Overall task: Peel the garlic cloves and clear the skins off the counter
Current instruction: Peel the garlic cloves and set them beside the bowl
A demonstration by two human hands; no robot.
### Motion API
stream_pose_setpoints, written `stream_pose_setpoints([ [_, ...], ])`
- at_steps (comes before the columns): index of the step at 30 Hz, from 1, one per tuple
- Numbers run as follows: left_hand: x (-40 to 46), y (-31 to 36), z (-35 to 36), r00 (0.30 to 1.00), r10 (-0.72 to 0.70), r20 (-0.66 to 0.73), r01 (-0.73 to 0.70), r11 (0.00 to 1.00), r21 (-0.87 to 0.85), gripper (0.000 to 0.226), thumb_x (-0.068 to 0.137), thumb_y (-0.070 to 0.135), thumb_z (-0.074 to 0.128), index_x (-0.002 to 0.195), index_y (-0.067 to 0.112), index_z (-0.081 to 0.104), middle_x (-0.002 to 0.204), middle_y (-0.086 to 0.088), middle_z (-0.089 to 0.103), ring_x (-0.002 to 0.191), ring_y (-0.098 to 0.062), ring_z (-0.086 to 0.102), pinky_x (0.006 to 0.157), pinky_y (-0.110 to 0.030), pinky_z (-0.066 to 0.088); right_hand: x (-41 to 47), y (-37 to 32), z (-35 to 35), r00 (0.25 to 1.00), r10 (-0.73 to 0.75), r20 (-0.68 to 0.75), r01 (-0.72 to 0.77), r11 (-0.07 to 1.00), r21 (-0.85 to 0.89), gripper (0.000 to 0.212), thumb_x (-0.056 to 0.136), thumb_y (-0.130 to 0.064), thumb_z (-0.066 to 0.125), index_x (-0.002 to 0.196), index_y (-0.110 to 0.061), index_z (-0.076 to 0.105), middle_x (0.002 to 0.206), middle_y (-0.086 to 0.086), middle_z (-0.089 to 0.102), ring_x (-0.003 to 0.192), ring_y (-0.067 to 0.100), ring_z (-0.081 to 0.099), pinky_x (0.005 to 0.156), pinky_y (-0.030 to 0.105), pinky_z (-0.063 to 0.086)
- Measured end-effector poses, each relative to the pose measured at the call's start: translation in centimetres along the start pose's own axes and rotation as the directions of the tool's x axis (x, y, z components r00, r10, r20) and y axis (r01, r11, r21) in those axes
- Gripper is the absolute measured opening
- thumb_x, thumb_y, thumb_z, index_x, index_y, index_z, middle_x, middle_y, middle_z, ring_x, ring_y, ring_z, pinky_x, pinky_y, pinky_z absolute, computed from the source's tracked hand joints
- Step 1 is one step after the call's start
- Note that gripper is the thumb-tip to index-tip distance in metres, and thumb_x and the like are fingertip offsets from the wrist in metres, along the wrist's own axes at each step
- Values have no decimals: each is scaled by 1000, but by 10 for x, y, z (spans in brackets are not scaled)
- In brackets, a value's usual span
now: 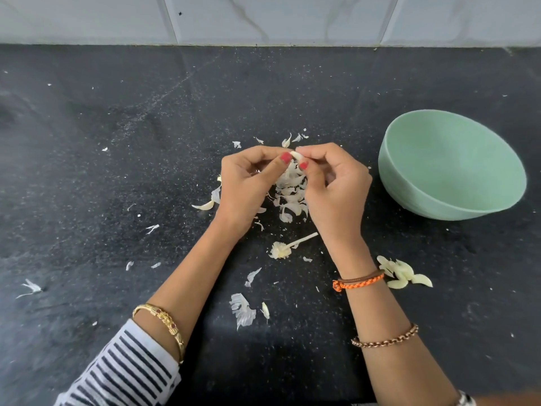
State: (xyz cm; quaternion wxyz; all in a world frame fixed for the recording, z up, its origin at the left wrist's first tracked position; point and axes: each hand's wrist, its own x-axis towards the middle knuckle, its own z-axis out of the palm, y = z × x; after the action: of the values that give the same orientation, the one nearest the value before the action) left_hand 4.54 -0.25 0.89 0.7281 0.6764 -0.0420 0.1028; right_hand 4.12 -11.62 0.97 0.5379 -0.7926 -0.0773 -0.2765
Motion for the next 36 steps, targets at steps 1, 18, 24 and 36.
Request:
stream_pose_setpoints([
  [1, 0, 1, 0, 1000, -10, -4, 10, 1000, -9, 10, 81, 9, 63, 79, 15, 71, 71, 8, 70, 71, -11, 60, 68, -22, 49, 0, 2, 1, 998, -54, -19, 53, 997, -52, 15, 82, 6, 57, 86, -2, 70, 79, 0, 66, 75, 7, 61, 69, 13, 49],
  [18, 4, 15, 0, 812, -551, 191, 583, 753, -305, 40, 83, -2, 54, 46, 10, 66, 52, 1, 53, 43, -2, 39, 41, -12, 31, 5, 9, -2, 905, -420, 63, 422, 873, -246, 31, 72, 9, 38, 76, 2, 68, 79, 13, 69, 68, 27, 65, 54, 34, 54],
  [24, 3, 18, 0, 769, -603, 212, 633, 674, -381, 43, 83, -5, 49, 45, 9, 65, 52, -2, 51, 42, -2, 39, 42, -11, 31, 4, 9, -1, 886, -460, 58, 457, 846, -273, 28, 75, 9, 42, 73, 1, 70, 79, 12, 70, 68, 26, 66, 59, 26, 50],
  [36, 5, 17, 6, 852, -521, 57, 510, 798, -322, 42, 81, -4, 52, 43, 15, 57, 48, 3, 46, 42, -3, 34, 42, -13, 27, 1, -3, 3, 994, 64, -91, -48, 984, 171, 24, 78, 15, 54, 79, -4, 67, 75, 3, 66, 72, 9, 64, 67, 20, 51],
])
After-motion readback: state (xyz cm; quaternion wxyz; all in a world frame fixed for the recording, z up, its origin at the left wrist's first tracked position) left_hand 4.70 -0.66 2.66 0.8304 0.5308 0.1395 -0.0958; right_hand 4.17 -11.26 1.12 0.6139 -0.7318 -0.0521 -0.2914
